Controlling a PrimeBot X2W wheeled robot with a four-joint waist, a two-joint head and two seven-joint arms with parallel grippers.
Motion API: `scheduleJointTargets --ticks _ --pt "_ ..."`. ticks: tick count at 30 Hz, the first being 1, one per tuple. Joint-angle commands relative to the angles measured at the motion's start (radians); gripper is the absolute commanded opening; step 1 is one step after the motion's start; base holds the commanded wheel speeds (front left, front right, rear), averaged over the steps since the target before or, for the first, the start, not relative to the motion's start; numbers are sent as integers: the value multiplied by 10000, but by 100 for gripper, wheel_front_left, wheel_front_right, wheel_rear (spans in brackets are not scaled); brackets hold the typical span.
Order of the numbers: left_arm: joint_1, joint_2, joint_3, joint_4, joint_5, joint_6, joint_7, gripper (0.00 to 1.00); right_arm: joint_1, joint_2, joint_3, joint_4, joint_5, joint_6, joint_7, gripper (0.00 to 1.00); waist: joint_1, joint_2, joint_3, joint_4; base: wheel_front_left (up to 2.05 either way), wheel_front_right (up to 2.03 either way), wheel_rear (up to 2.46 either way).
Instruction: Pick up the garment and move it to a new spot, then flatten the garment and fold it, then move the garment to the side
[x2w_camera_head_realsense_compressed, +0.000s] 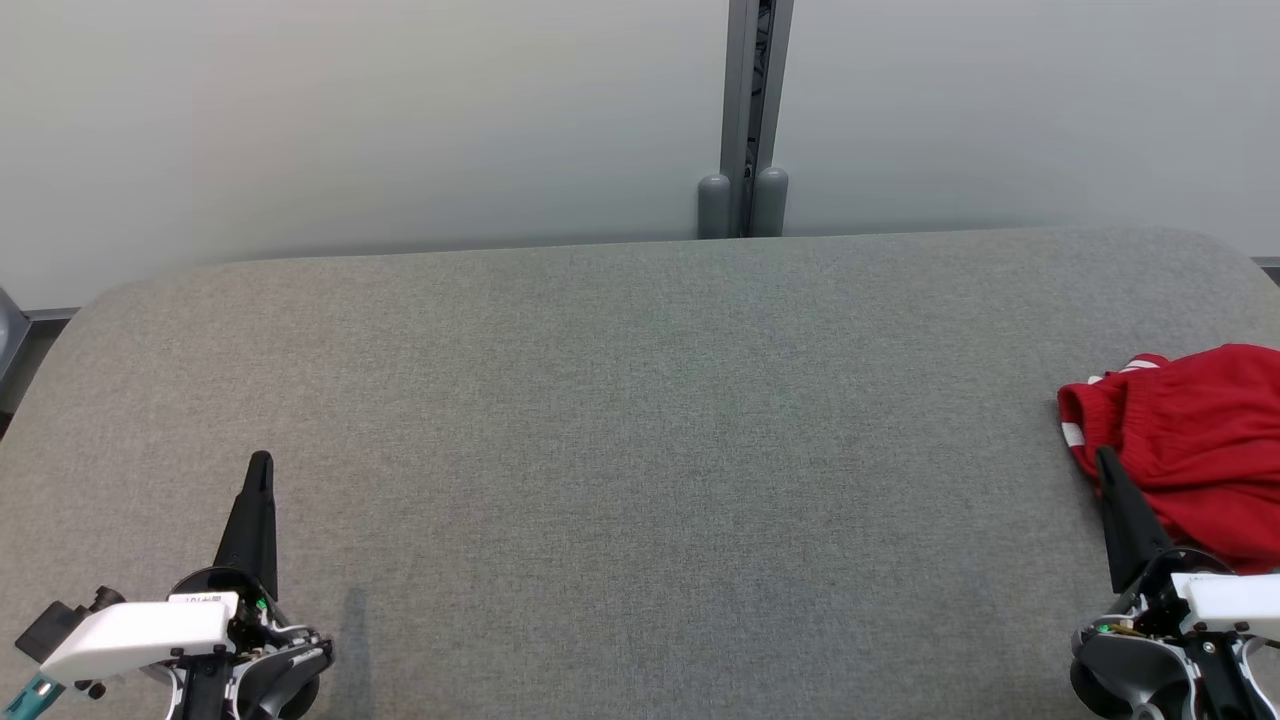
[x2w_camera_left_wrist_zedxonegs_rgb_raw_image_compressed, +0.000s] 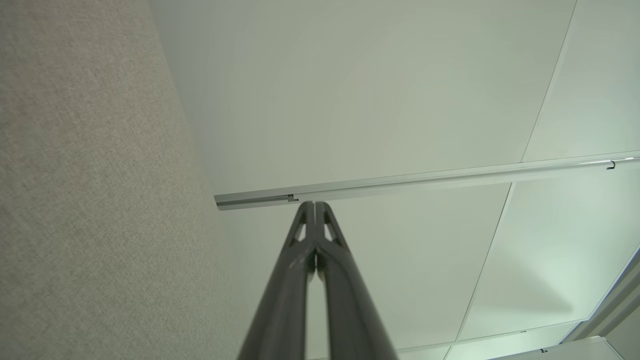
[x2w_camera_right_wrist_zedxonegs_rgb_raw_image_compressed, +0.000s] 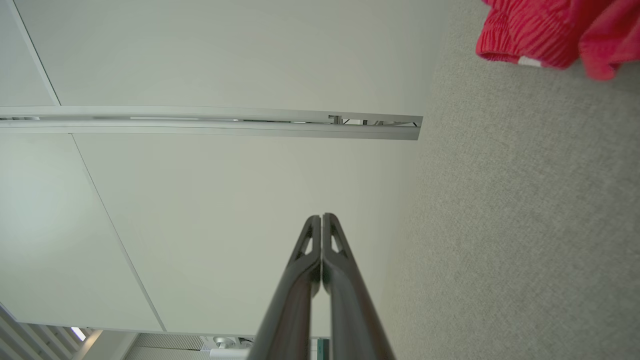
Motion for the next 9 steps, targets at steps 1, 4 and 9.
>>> scheduleJointTargets --ticks 1,4,9 --pt "-126 49 40 -26 -16 -41 34 0 93 -93 -9 -38 26 4 35 0 0 0 0 0 0 0 0" --pt "-126 49 40 -26 -16 -41 34 0 93 -93 -9 -38 26 4 35 0 0 0 0 0 0 0 0" --pt "-126 49 40 -26 -16 -41 34 0 93 -93 -9 -38 26 4 35 0 0 0 0 0 0 0 0"
